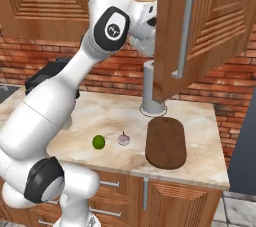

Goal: Open the cabinet. Place the bowl and condiment on the counter. Then place the lime and garlic on the cutting board.

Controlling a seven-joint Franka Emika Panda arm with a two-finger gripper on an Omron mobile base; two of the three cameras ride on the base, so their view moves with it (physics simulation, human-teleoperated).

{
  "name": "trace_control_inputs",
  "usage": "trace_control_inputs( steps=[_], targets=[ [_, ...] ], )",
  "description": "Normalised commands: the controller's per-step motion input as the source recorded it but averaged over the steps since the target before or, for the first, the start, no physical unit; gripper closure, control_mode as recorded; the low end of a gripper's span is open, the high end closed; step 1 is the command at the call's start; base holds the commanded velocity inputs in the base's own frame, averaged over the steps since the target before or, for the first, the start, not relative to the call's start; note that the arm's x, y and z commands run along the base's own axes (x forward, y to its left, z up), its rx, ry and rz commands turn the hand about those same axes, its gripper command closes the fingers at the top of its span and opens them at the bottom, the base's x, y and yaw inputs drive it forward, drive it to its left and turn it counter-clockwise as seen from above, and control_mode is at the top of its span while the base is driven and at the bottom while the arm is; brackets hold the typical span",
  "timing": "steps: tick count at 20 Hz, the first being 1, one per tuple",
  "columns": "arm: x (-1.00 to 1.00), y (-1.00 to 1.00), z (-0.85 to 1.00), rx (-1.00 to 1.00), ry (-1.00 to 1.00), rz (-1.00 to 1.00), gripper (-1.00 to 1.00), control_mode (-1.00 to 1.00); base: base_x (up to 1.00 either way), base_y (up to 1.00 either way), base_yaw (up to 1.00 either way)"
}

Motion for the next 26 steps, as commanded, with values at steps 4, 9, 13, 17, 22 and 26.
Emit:
trace_control_inputs(
  steps=[4, 9, 13, 17, 22, 26],
  targets=[
    [-0.18, -1.00, 0.00, 0.09, -0.02, -0.02, -1.00, -1.00, 0.00, 0.00, 0.00],
    [-0.04, -0.23, -0.03, 0.04, -0.01, 0.01, -1.00, -1.00, 0.00, 0.00, 0.00],
    [0.00, 0.33, -0.11, 0.09, 0.00, 0.12, -1.00, -1.00, 0.00, 0.00, 0.00],
    [0.27, 1.00, 0.06, 0.11, -0.08, 0.04, -1.00, -1.00, 0.00, 0.00, 0.00],
    [0.54, 1.00, 0.29, 0.03, -0.23, 0.01, -1.00, -1.00, 0.00, 0.00, 0.00],
    [0.52, 1.00, 0.09, 0.10, -0.29, 0.02, -1.00, -1.00, 0.00, 0.00, 0.00]
  ],
)
